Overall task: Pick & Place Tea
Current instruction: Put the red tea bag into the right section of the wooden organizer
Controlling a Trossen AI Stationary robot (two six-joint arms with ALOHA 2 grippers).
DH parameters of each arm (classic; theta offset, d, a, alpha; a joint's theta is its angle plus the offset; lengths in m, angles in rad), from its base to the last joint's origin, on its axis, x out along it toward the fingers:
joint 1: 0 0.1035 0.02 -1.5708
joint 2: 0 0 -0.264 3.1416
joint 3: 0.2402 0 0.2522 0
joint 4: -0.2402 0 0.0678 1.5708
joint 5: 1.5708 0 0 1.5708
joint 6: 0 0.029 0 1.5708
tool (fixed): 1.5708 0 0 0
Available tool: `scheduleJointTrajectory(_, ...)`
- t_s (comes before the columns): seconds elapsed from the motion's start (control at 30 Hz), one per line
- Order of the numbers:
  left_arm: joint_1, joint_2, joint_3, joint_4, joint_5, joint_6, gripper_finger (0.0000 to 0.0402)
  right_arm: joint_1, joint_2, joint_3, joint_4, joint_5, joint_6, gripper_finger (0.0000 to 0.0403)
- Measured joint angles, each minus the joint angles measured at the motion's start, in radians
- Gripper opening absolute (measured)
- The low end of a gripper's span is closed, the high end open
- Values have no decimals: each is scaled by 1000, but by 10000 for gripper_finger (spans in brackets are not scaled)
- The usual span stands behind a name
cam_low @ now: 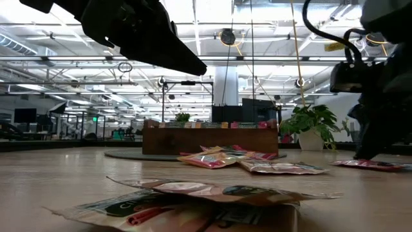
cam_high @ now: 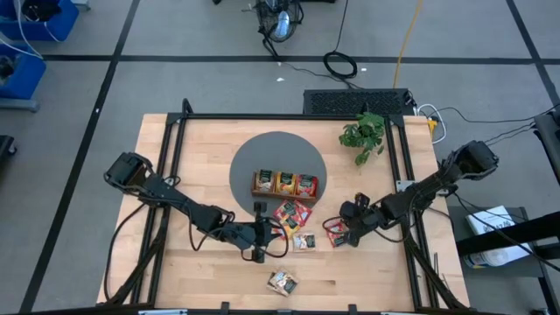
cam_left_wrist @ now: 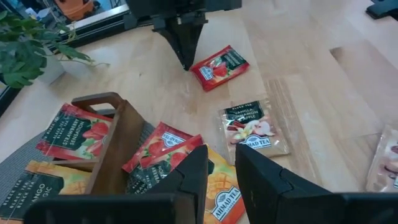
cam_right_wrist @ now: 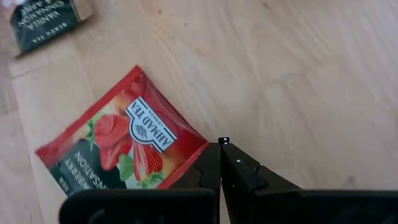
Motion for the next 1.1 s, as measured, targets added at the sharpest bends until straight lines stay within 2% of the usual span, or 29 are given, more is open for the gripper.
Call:
scheduleJointTrajectory(0.2,1,0,0,0,1,-3,88,-43,38,0,84,-70,-86,0)
scheduleJointTrajectory(0.43,1,0,0,0,1,-6,88,-32,91,-1,207,-139,-137,0)
scheduleJointTrajectory(0.67,1,0,0,0,1,-13,88,4,125,-2,341,-308,-169,0)
scheduleJointTrajectory(0.97,3,0,0,3,1,-13,88,46,115,-1,365,-314,-266,0)
scheduleJointTrajectory(1.1,4,0,0,4,1,-13,88,48,66,53,266,-264,-285,0)
